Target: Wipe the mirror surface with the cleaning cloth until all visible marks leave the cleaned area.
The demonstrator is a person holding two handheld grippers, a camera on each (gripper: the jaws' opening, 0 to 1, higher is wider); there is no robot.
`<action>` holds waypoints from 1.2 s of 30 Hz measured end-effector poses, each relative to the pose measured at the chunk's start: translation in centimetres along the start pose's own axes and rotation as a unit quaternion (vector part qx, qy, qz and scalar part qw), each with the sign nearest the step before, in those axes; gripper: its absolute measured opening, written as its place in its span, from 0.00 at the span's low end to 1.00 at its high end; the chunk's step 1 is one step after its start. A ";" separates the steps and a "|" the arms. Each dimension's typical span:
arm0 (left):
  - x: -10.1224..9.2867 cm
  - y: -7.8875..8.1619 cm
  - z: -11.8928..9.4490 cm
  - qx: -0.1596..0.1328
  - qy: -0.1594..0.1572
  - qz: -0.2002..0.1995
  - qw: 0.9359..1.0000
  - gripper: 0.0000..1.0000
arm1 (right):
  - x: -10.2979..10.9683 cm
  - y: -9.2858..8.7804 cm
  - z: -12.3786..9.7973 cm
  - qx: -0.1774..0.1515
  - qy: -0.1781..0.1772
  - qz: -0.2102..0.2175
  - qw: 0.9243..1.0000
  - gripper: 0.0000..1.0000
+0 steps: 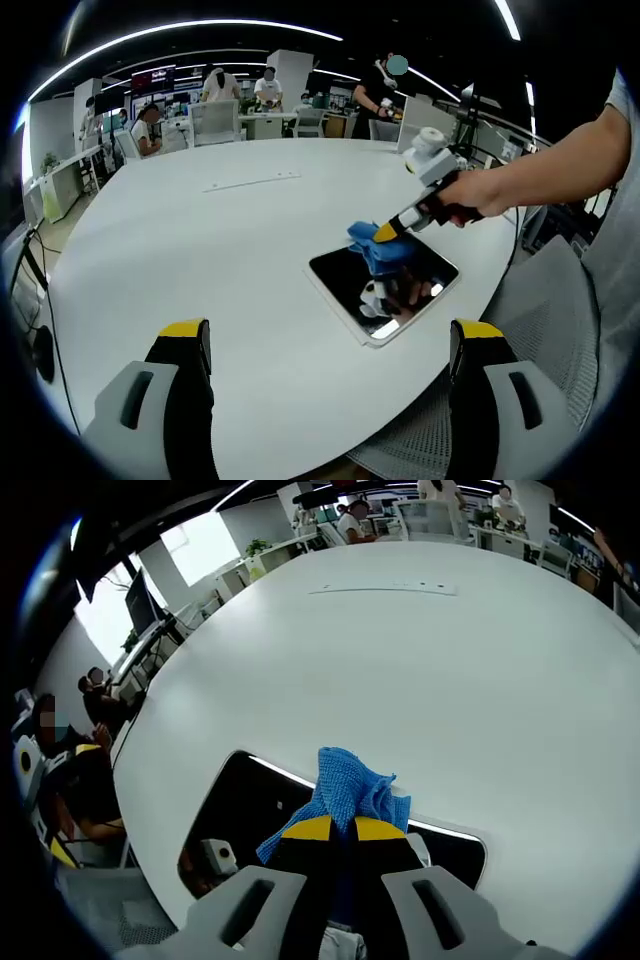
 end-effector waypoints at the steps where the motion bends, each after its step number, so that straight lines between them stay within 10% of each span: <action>1: 0.0 0.1 0.0 -0.001 0.000 0.001 1.000 0.99 | -0.2 0.0 -0.2 0.000 -0.001 0.000 1.000 0.00; 36: -1.1 1.6 1.6 -0.025 0.004 -0.010 1.000 0.99 | 1.2 -4.0 -2.4 -0.020 -0.022 0.040 0.999 0.00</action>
Point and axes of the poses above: the point that each gripper's makers call its tool centre point, and the gripper's own axes: z roughly forward along the fingers, x roughly to its left, y roughly out of its top, the point moved 4 cm from there along -z, roughly backward along the fingers, and after that the axes turned 10 degrees about y, right-handed, at the moved point
